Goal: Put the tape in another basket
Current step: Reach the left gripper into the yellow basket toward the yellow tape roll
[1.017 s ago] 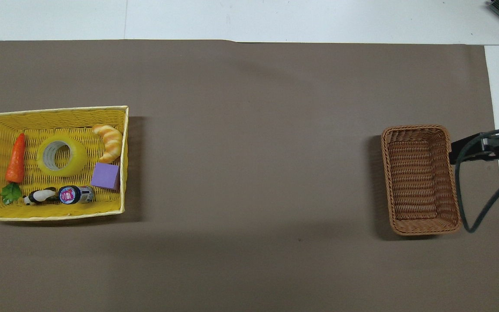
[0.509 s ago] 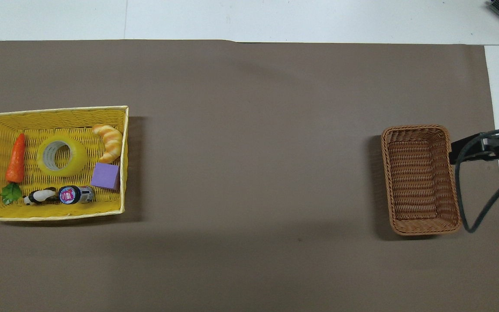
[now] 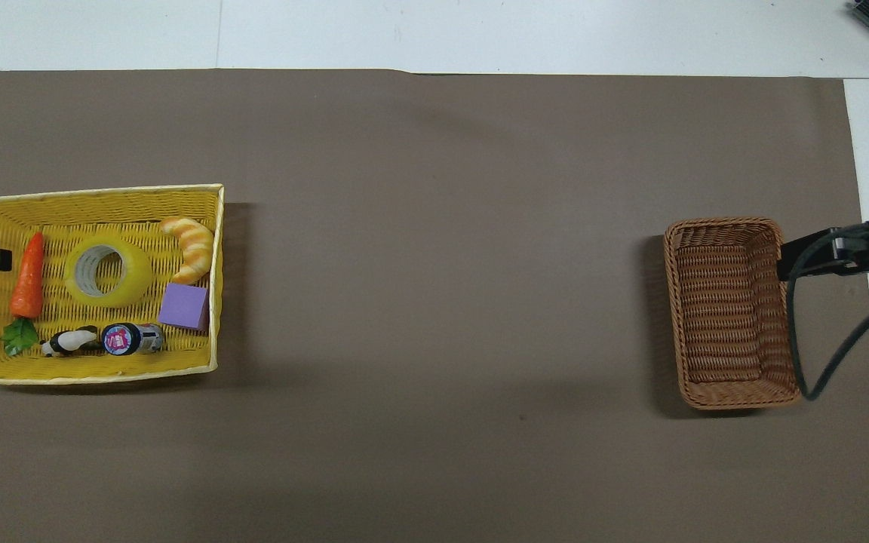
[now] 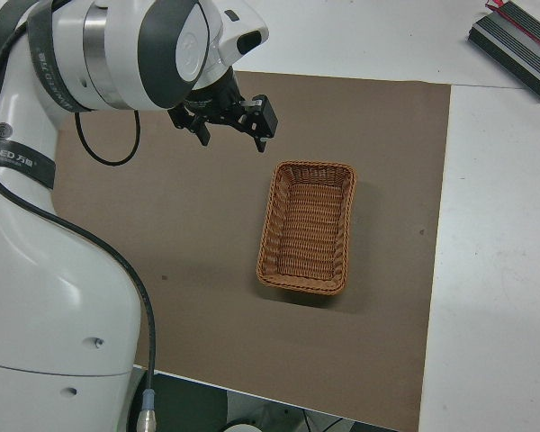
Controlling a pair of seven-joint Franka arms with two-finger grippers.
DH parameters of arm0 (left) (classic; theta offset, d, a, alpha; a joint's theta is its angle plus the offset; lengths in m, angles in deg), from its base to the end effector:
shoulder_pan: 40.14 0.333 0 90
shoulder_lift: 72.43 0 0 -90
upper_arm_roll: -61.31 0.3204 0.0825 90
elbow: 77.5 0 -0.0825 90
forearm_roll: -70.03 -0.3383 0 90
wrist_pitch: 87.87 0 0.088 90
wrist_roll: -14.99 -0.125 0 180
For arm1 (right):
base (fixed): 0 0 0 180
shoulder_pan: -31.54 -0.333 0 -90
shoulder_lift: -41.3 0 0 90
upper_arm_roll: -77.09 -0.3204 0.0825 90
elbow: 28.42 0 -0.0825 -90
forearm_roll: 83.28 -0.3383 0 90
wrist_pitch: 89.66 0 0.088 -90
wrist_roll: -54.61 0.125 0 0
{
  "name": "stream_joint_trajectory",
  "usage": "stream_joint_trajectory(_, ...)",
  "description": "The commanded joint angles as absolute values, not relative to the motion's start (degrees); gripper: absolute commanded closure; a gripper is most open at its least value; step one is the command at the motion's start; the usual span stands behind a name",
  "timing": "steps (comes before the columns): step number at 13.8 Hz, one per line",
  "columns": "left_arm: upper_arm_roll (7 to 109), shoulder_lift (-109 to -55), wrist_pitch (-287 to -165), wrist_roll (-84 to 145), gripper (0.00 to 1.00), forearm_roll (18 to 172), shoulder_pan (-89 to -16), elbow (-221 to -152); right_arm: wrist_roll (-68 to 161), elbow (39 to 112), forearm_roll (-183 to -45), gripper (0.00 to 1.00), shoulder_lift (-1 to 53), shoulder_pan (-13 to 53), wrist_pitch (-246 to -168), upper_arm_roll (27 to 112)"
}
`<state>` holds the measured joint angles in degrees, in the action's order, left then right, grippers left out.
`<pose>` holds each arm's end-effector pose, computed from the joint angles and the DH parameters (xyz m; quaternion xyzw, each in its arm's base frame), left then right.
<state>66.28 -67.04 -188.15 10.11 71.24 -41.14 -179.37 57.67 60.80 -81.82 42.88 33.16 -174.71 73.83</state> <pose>0.4925 0.0338 0.5845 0.9993 -0.0065 0.0340 0.0119 0.4904 0.0111 0.6231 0.9996 -0.0132 -0.0220 0.0144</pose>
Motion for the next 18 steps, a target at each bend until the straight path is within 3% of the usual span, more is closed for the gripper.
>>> stream_joint_trajectory(1, 66.49, -65.22, -195.69, 7.97, 0.00, 70.21, -40.14, -187.42, 55.84, 67.03, -82.67, 0.00, 46.48, 33.21, -178.34, 73.66)
stream_joint_trajectory(8, 66.49, -69.08, -208.35, 0.93, 0.00, 70.65, -36.89, -195.00, 51.53, 69.93, -94.33, 0.00, 46.83, 32.24, -178.52, 73.22)
stream_joint_trajectory(14, 66.41, -77.78, -218.20, -1.18, 0.00, 71.09, -34.69, -196.68, 51.53, 71.42, -104.88, 0.00, 45.26, 31.36, -180.54, 72.96)
stream_joint_trajectory(18, 66.49, -82.18, -219.44, -7.07, 0.00, 80.05, -33.02, -196.67, 51.36, 71.69, -111.66, 0.00, 42.71, 28.82, -181.07, 72.96)
